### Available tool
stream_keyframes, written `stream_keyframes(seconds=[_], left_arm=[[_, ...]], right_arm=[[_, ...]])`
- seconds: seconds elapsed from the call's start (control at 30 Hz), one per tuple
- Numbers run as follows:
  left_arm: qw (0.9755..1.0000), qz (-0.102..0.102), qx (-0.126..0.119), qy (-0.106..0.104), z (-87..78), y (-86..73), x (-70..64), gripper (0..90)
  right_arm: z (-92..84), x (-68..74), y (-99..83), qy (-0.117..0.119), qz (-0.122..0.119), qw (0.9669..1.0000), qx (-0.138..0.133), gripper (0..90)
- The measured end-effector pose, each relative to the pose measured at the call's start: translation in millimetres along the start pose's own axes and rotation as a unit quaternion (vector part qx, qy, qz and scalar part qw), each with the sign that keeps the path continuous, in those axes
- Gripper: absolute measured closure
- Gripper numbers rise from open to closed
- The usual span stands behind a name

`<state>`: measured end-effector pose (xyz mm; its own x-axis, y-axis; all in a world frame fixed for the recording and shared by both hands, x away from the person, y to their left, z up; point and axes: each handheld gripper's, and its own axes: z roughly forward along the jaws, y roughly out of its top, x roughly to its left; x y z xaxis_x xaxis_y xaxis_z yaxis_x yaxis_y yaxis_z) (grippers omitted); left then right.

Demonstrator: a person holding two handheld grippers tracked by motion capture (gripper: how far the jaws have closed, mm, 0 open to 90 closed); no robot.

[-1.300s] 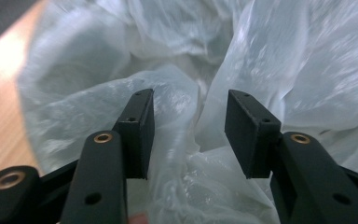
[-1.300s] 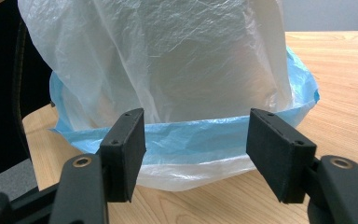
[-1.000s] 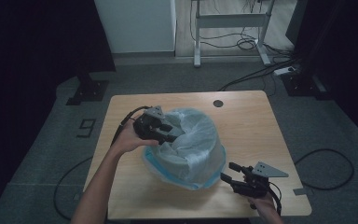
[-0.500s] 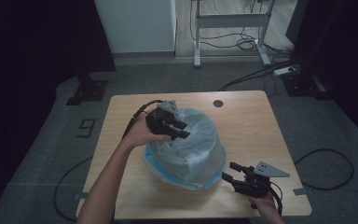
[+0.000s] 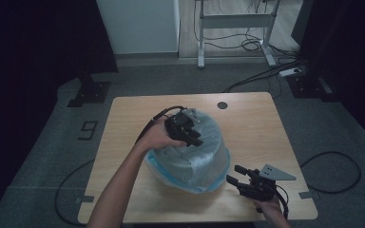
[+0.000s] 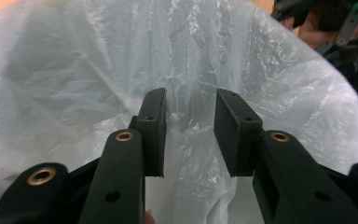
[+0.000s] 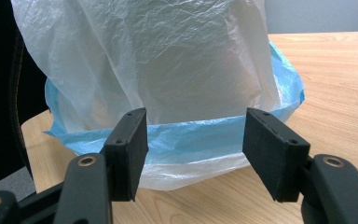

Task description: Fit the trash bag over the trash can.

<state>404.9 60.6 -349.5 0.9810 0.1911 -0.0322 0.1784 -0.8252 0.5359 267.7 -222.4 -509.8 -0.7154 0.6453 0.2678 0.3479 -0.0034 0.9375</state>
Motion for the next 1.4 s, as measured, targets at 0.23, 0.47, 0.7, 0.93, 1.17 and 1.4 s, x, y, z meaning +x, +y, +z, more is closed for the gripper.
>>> stream_keyframes(seconds=[0.23, 0.47, 0.7, 0.93, 1.17, 1.4], left_arm=[[0.9992, 0.009, 0.037, -0.006, 14.5, 6.0, -3.6, 61.4], [0.9987, 0.011, 0.049, -0.01, 22.6, 5.5, -4.9, 56.6], [0.9986, 0.012, 0.052, -0.004, 23.9, 5.0, -5.9, 50.8], [0.9994, -0.001, -0.025, 0.025, -4.5, -6.3, -4.7, 38.2], [0.9916, -0.031, -0.11, 0.061, -36.2, -30.4, -11.9, 33.9], [0.9798, -0.054, -0.163, 0.102, -58.4, -61.4, -25.6, 32.8]], right_arm=[[-0.6, -0.6, 0.0, -0.001, 0.001, 1.0, 0.0, 39.5], [-1.2, -1.1, 0.0, -0.002, 0.001, 1.0, 0.001, 39.5], [-1.8, -1.7, -0.2, -0.005, 0.001, 1.0, 0.0, 39.5], [-3.0, -2.5, -0.3, -0.009, 0.002, 1.0, -0.002, 39.4], [-3.0, -2.1, -0.2, -0.012, 0.003, 0.9999, -0.003, 39.1], [-1.7, -2.0, -1.8, -0.014, 0.003, 0.9999, 0.0, 38.9]])
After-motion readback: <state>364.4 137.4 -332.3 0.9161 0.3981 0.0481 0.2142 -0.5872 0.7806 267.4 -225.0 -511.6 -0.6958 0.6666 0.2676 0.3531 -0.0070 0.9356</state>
